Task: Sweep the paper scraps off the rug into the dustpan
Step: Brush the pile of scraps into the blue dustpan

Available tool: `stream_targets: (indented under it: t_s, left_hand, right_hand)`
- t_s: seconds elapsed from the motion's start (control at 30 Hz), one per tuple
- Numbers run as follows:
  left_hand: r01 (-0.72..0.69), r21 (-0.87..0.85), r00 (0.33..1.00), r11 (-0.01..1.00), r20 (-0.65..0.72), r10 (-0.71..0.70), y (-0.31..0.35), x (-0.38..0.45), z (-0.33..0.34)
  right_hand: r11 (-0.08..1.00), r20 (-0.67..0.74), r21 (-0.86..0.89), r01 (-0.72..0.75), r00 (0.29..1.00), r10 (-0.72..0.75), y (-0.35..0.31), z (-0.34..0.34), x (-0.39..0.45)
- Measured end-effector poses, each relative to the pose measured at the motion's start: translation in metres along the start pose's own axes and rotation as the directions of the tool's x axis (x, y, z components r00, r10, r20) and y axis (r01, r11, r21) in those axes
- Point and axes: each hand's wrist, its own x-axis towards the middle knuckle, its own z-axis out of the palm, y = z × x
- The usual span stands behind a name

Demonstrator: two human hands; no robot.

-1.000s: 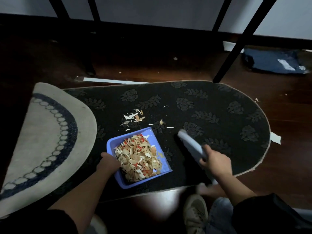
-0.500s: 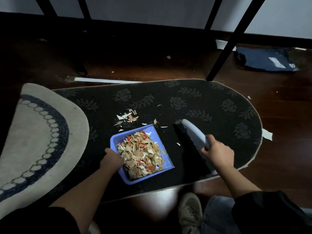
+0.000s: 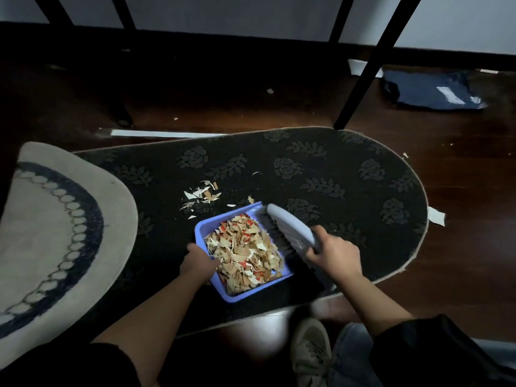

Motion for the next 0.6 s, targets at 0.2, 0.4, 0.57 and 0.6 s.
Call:
stream_targets:
  t_s: [0.2,0.4,0.57,0.6]
  left_hand:
    - [0.011,-0.015,1.0,1.0,0.02,-0.01,0.001,0.0,0.0]
    - [0.008,-0.012,1.0,1.0,0.016,-0.007,0.001,-0.002,0.0]
    - [0.015,-0.017,1.0,1.0,0.022,-0.014,0.001,-0.002,-0.001]
    - [0.017,-0.017,1.0,1.0,0.02,-0.016,0.001,-0.003,0.0]
  right_hand:
    - [0.996,-0.037,-0.048,-0.072,0.997,0.07,0.029,-0.016,0.004]
    - [0.988,0.029,-0.054,-0.143,0.989,0.144,0.035,0.0,-0.001]
    - [0.999,0.074,-0.009,-0.046,0.996,0.047,0.016,0.007,0.0]
    - [0.998,0.056,0.004,-0.06,0.997,0.06,0.016,0.005,0.0]
